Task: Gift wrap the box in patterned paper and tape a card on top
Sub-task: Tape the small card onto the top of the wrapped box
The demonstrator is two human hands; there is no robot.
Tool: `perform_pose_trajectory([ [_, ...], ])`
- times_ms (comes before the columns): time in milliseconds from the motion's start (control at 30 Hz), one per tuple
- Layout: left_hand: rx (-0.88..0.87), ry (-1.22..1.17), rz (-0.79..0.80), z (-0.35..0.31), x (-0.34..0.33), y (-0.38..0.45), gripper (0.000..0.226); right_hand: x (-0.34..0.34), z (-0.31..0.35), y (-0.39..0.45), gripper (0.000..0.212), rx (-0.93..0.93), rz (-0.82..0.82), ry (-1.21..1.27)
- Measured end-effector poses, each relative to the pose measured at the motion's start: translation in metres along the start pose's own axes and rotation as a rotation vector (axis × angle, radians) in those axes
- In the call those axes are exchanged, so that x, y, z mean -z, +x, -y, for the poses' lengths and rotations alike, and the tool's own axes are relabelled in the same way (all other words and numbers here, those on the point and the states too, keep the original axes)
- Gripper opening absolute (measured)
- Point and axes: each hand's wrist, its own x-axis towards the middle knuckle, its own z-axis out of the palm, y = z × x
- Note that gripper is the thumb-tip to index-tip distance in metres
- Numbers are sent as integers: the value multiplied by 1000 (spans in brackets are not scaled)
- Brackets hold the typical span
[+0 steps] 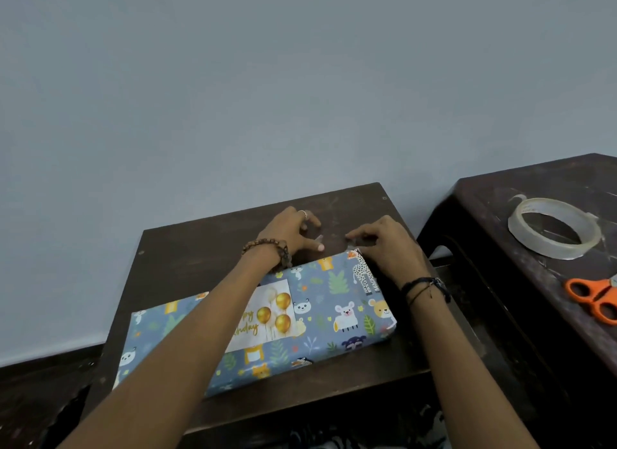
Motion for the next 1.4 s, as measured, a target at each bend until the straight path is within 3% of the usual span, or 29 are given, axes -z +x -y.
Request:
perform_pose_trajectory([
  [67, -3, -54, -35, 0, 0, 2, 25, -3, 2, -3, 5, 6, -68, 13],
  [200, 32, -90, -84, -1, -4, 1, 4, -10, -1, -3, 13, -26, -181, 203],
  [300, 68, -132, -111, -2, -3, -1, 9, -7, -3, -1, 10, -53, -276, 507],
  [433, 18, -118, -92, -1, -2, -4, 10, -6, 8, -5, 20, -41, -249, 629],
  [567, -39, 51, -30, -5, 1, -3, 27, -13, 15, -7, 22, -15, -223, 605],
  [1000, -83, 417, -148, -14, 1, -3, 19, -17, 13, -4, 19, -31, -288, 632],
  [1200, -117, 450, -212, -15, -1, -2, 17, -15, 11, -5, 20, -48, -291, 653],
  [1400, -140, 421, -104, -10, 9, -2, 21, -14, 8, -4, 21, -78, -284, 661],
])
